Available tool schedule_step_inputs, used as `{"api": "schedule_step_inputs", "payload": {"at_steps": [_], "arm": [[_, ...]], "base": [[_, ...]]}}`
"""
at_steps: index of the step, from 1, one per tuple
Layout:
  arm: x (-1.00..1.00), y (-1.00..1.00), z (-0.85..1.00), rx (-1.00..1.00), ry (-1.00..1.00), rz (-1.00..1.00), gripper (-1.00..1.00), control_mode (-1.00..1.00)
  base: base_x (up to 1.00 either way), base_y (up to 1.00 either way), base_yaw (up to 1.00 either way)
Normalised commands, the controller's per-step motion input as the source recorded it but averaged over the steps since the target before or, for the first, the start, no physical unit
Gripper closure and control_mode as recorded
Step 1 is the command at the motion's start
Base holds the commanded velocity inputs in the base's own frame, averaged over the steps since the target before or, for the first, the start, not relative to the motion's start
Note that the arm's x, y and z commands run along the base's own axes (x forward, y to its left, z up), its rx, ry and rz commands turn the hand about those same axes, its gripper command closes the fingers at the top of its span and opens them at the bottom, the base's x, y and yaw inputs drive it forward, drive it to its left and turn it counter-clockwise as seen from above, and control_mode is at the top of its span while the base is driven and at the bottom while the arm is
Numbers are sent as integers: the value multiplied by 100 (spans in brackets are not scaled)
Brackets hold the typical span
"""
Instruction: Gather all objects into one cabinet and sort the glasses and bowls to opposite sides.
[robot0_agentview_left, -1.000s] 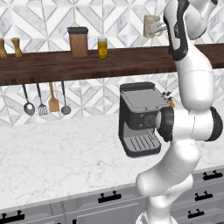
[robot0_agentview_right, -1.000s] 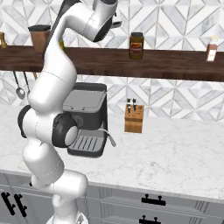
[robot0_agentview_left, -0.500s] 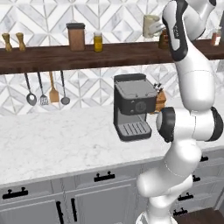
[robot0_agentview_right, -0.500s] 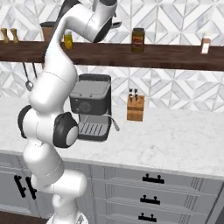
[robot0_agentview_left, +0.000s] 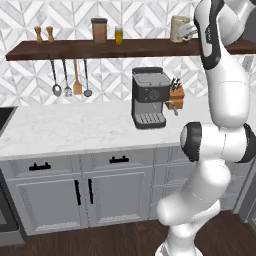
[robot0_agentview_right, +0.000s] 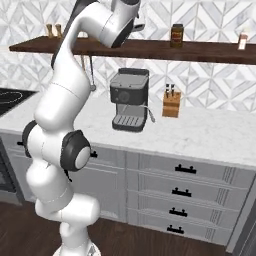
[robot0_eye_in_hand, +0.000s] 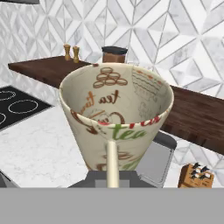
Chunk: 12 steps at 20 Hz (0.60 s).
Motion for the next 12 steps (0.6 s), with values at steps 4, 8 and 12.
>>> {"api": "schedule_step_inputs", "payload": {"at_steps": [4,8,12], "arm": [[0,0,0,0,0,0,100,100],[0,0,0,0,0,0,100,100],[0,0,0,0,0,0,100,100]], "base": [[-36,0,62],[-35,0,65],[-34,0,64]]}}
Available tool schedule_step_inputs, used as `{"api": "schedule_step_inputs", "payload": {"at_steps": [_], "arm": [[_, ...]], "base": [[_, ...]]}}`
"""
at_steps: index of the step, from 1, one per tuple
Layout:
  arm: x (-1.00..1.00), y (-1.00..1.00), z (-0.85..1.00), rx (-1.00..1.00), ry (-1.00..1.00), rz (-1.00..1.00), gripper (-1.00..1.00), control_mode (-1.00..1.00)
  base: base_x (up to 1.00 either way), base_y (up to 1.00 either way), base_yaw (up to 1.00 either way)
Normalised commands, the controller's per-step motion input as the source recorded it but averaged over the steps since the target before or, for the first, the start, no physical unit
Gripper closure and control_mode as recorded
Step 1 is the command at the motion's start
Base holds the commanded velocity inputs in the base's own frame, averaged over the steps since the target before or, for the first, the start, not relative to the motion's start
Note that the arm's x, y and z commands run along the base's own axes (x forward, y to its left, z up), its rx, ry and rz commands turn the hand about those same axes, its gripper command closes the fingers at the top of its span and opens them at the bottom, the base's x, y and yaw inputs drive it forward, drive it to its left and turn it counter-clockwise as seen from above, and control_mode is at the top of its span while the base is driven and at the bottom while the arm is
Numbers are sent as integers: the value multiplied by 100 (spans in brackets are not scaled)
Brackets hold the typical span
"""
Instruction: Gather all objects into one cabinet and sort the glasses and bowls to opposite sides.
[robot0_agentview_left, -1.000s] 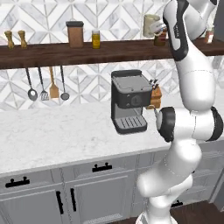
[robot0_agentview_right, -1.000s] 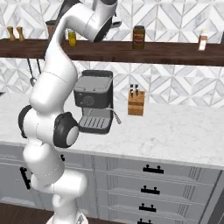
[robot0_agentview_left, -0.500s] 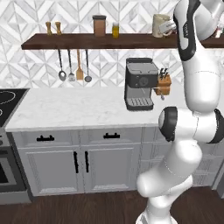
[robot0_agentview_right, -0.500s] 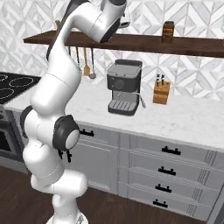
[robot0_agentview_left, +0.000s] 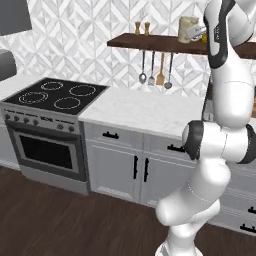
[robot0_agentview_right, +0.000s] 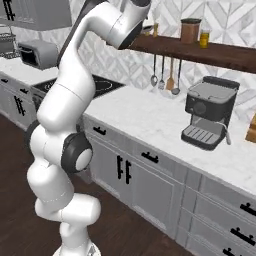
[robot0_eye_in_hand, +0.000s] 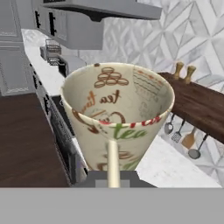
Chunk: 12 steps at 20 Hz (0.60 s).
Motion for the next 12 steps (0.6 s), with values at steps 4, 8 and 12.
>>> {"api": "schedule_step_inputs", "payload": {"at_steps": [4,8,12], "arm": [[0,0,0,0,0,0,100,100],[0,0,0,0,0,0,100,100],[0,0,0,0,0,0,100,100]], "base": [[-30,0,66],[-29,0,65],[-21,0,62]]}}
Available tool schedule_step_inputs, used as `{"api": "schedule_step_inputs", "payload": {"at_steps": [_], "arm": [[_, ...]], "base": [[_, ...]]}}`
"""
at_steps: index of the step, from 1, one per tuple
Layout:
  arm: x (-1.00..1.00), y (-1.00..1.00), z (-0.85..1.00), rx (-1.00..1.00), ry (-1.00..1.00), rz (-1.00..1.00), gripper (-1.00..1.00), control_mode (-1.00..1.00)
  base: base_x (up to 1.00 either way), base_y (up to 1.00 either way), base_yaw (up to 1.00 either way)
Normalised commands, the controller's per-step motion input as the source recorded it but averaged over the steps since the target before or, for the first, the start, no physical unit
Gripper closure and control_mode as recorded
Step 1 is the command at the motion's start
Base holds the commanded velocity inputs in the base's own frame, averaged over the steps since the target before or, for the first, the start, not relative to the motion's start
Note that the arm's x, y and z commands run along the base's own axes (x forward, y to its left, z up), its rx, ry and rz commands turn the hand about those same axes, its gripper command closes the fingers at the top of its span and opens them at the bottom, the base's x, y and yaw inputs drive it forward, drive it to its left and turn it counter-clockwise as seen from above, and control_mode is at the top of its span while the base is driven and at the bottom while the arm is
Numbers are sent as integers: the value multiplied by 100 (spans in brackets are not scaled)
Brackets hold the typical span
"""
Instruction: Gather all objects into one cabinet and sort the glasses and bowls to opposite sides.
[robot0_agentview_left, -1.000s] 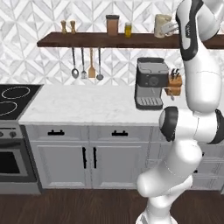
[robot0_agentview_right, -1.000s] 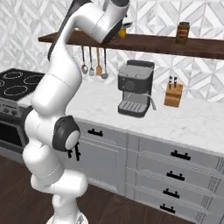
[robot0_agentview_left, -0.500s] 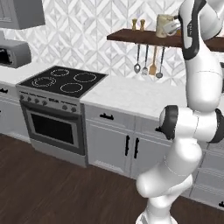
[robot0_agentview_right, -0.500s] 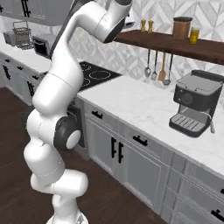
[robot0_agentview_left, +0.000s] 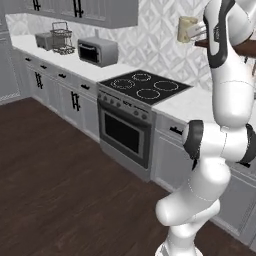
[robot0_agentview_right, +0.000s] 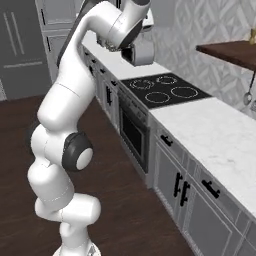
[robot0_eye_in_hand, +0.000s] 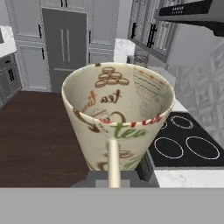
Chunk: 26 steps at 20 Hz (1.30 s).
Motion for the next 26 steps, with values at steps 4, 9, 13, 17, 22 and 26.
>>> {"api": "schedule_step_inputs", "payload": {"at_steps": [4,9,13,17,22,26], "arm": [[0,0,0,0,0,0,100,100],[0,0,0,0,0,0,100,100],[0,0,0,0,0,0,100,100],[0,0,0,0,0,0,100,100],[0,0,0,0,0,0,100,100],[0,0,0,0,0,0,100,100]], "base": [[-14,0,62],[-12,0,61],[-12,0,58],[-10,0,55],[-13,0,44],[-2,0,39]]}}
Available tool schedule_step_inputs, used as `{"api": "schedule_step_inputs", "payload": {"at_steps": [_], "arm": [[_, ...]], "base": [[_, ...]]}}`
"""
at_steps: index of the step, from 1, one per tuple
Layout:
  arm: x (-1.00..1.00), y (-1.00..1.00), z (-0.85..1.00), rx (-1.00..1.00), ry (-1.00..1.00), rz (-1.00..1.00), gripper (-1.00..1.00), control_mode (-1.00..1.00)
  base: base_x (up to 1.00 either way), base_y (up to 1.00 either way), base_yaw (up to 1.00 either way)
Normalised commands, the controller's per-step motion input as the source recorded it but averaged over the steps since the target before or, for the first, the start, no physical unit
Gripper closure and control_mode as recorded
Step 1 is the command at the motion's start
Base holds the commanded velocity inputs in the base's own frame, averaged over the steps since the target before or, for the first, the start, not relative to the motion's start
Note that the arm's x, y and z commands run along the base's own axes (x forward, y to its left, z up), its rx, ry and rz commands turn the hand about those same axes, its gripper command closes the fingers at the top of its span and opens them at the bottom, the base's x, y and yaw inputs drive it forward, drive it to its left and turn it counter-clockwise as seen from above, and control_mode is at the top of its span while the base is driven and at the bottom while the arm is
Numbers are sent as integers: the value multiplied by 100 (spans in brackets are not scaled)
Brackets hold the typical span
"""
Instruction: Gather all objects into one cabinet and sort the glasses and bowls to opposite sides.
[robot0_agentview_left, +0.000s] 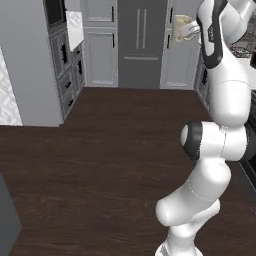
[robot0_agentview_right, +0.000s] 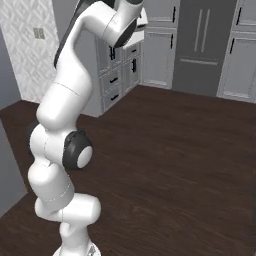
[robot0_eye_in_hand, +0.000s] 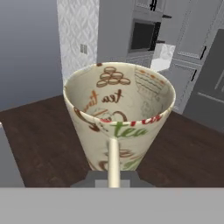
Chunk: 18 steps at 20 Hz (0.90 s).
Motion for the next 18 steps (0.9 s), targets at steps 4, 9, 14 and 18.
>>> {"api": "schedule_step_inputs", "payload": {"at_steps": [4,9,14,18], "arm": [[0,0,0,0,0,0,100,100],[0,0,0,0,0,0,100,100],[0,0,0,0,0,0,100,100],[0,0,0,0,0,0,100,100]], "base": [[0,0,16],[0,0,0],[52,0,-1],[100,0,-5]]}}
